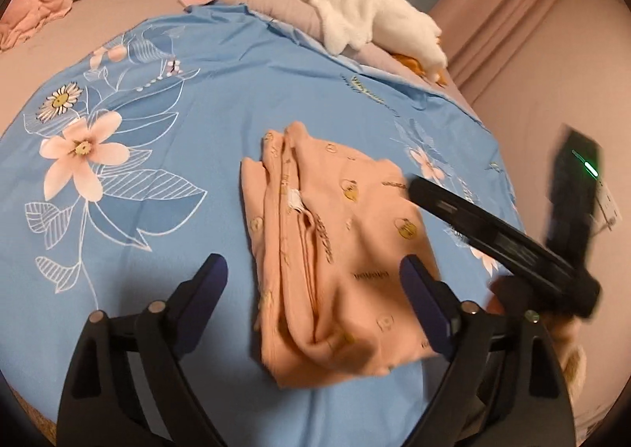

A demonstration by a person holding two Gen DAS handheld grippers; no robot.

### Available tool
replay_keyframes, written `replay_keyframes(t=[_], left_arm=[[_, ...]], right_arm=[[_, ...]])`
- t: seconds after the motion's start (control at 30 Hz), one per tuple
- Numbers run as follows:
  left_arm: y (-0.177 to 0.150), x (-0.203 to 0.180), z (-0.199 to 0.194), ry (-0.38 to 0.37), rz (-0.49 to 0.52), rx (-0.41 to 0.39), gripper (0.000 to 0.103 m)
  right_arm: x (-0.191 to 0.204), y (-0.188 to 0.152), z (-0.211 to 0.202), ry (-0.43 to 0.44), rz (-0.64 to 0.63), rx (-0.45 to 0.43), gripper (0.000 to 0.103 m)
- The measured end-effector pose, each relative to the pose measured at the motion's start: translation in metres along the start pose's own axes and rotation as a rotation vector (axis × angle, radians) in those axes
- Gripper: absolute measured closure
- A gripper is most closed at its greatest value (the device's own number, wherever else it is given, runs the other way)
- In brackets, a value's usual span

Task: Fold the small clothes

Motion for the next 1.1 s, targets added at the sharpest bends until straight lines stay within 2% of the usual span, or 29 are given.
replay_keyframes(t=[0.2,0.33,0.43,0.5,0.57,0.63,0.67,0.73,0.77,0.8,0.83,0.9,1.1], left_arm=[[-0.002,0.006,0.037,0.026,-0.004,0.083,0.012],[-0.011,0.01,0.055,0.005,-0.035,0.154,0.014],[-0.013,0.008,0.057,0.008,-0.017,0.153,0.014],[-0.013,0.008,0.059,0.002,-0.021,0.162,0.02],[-0.013,0.008,0.061,0.002,-0.026,0.169,0.04],[-0.014,0.007,0.062,-0.037,-0.045,0.181,0.047],[-0.013,0.008,0.063,-0.039,-0.052,0.18,0.054],[-0.014,0.005,0.063,-0.04,-0.051,0.173,0.062],[-0.014,0.003,0.062,-0.038,-0.049,0.163,0.069],[-0.014,-0.001,0.059,-0.033,-0.045,0.146,0.072],[-0.013,-0.007,0.056,-0.033,-0.028,0.129,0.077],[-0.012,-0.018,0.051,-0.015,0.006,0.108,0.078],[-0.002,-0.061,0.032,-0.068,0.12,0.029,0.078]], right_arm=[[-0.033,-0.026,-0.006,-0.012,0.101,0.036,0.016],[-0.04,-0.046,0.004,-0.006,0.111,0.084,0.016],[-0.039,-0.055,0.013,0.07,0.143,0.116,0.016],[-0.036,-0.06,0.021,0.108,0.162,0.143,0.016],[-0.032,-0.062,0.027,0.124,0.163,0.15,0.016],[-0.027,-0.062,0.03,0.14,0.151,0.14,0.026],[-0.024,-0.062,0.031,0.158,0.151,0.141,0.037],[-0.022,-0.064,0.035,0.166,0.157,0.14,0.046],[-0.022,-0.064,0.035,0.16,0.151,0.132,0.056],[-0.021,-0.063,0.034,0.167,0.151,0.124,0.071],[-0.021,-0.062,0.031,0.188,0.155,0.111,0.076],[-0.02,-0.058,0.022,0.21,0.148,0.082,0.079],[-0.026,-0.041,-0.011,0.206,0.113,-0.01,0.08]])
Point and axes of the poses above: each gripper's, at about its wrist camera, not at the fingertips, and z roughly the way its jaws point, x to its left, y to its top, the point moved 5 cm from there along z, roughly the way its jaws point, and after that the axes turned 2 degrees about -z, right-handed, at the moved point
